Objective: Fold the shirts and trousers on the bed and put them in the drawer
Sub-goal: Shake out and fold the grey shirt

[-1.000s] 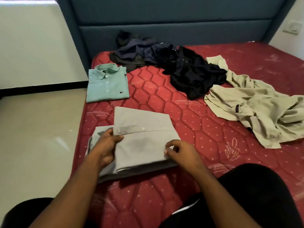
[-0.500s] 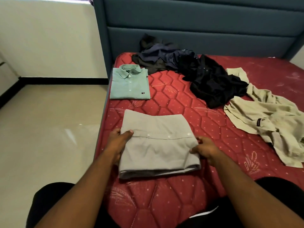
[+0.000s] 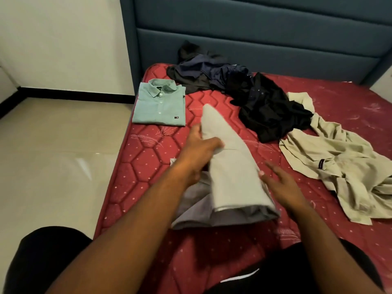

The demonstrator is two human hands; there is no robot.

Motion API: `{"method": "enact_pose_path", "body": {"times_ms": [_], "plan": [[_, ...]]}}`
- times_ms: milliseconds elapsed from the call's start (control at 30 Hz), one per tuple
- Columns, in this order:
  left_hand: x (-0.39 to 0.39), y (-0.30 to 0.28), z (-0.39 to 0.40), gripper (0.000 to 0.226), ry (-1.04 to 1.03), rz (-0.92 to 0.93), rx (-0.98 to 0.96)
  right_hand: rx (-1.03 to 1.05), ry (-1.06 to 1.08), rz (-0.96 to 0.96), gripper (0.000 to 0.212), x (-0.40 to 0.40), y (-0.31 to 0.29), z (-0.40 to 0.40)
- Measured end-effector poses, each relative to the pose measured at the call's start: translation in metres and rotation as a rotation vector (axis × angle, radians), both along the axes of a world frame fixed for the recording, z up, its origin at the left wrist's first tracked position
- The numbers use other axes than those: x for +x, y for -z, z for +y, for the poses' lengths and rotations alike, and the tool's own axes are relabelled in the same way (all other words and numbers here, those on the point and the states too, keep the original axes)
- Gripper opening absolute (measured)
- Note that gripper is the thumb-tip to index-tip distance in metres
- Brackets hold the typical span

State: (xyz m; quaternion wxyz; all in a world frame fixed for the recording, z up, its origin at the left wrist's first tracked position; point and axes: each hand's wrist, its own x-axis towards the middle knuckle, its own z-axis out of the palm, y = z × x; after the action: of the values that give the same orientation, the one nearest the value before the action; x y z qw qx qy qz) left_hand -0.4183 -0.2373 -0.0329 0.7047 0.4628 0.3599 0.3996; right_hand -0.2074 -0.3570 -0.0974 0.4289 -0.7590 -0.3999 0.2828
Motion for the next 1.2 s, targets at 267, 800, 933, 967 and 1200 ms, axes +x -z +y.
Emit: {"method": "enact_pose_path", "body": {"times_ms": [267,800,933,967,1200], "plan": [[-0.110,0.135,0.017,0.028,-0.097,0.297,-0.251,-0.485,-0.449,-0.612,0.073,-0.077,0.066,0.017],[-0.043,0.147,0.033,0.073,-0.083,1.181,0.733,-0.421,-0.382,-0.778,0.066,-0.044,0.090,0.103],[-0.050,0.184,0.043,0.075,0.132,1.449,0.650,-0.423,-0.343,-0.788,0.071,-0.040,0.114,0.101],[-0.048,0.182,0.042,0.073,0.104,1.479,0.683,-0.435,-0.349,-0.795,0.071,-0.039,0.112,0.102],[0.000,0.185,0.023,0.056,0.078,1.481,0.888,-0.343,-0.464,-0.952,0.075,-0.055,0.118,0.103]]}}
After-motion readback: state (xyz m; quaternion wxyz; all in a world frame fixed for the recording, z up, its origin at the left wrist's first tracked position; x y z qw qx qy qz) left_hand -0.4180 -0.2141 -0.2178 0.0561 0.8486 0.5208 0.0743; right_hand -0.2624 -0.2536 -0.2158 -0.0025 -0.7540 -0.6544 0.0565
